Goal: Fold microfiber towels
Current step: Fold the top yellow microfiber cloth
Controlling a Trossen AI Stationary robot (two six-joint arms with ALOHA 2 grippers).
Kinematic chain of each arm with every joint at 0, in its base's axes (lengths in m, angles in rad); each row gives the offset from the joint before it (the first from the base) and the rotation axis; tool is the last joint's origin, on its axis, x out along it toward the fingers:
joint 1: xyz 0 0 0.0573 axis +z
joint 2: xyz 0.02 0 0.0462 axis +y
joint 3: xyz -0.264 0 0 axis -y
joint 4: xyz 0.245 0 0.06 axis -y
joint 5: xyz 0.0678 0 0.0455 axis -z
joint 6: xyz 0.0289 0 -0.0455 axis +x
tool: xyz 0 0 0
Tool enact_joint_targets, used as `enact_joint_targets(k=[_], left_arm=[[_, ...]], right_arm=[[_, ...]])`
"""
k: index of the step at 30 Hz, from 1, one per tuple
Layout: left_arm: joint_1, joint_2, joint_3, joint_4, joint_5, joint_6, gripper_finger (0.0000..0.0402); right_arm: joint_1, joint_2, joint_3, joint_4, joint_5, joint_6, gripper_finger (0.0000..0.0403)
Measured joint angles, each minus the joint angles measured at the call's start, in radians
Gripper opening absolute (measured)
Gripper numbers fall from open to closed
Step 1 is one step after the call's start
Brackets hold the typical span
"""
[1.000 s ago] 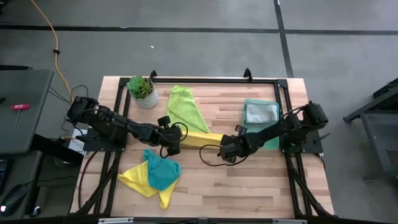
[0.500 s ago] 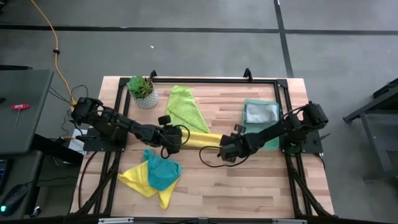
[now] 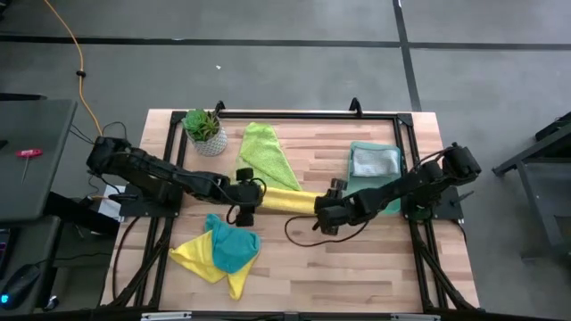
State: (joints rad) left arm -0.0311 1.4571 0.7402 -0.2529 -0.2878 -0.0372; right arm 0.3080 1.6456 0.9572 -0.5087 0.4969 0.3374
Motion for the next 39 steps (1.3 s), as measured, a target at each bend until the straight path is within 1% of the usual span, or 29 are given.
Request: enact_joint_targets(k=[3,5,11,18,21,25,27,30,33,35,37,38,39], left_arm=[[-0.003,0.003,-0.064,0.158,0.019,0.008,0.0157],[0.001,0.011,-0.111,0.236,0.015,0.011,0.0154],[0.023,0.011,-0.228,0.373,-0.008,-0.06,0.0146],[0.04,0.011,-0.324,0.51,-0.015,-0.131,0.0142],[0.036,0.011,-0.346,0.56,-0.014,-0.145,0.0142],[0.016,0.011,-0.347,0.64,-0.032,-0.14,0.0142],[0.009,0.011,-0.347,0.689,-0.047,-0.12,0.0142],[0.009,0.024,-0.346,0.702,-0.053,-0.117,0.0136],[0.004,0.052,-0.348,0.684,-0.062,-0.122,0.0109],[-0.005,0.091,-0.345,0.71,-0.068,-0.127,0.0075],[-0.01,0.129,-0.347,0.712,-0.076,-0.129,0.0032],[-0.012,0.151,-0.347,0.731,-0.088,-0.139,0.0016],[-0.013,0.175,-0.344,0.742,-0.1,-0.151,0.0009]], right_arm=[[0.015,-0.001,-0.035,0.146,-0.063,-0.026,0.0183],[0.021,-0.001,-0.059,0.203,-0.08,-0.03,0.0183],[0.016,0.0,-0.073,0.158,-0.037,0.057,0.0183],[0.004,0.0,-0.073,0.144,-0.087,0.146,0.0183],[0.004,0.0,-0.073,0.15,-0.07,0.165,0.0183],[-0.004,0.0,-0.073,0.155,0.015,0.232,0.0183],[-0.009,0.0,-0.073,0.158,0.022,0.24,0.0183],[-0.009,0.0,-0.073,0.179,0.023,0.238,0.0183],[-0.008,0.0,-0.073,0.2,0.023,0.226,0.0183],[-0.008,0.0,-0.072,0.204,0.025,0.226,0.0183],[-0.012,0.0,-0.072,0.207,0.026,0.232,0.0183],[-0.014,0.0,-0.072,0.207,0.025,0.232,0.0183],[-0.014,0.0,-0.072,0.207,0.024,0.231,0.0183]])
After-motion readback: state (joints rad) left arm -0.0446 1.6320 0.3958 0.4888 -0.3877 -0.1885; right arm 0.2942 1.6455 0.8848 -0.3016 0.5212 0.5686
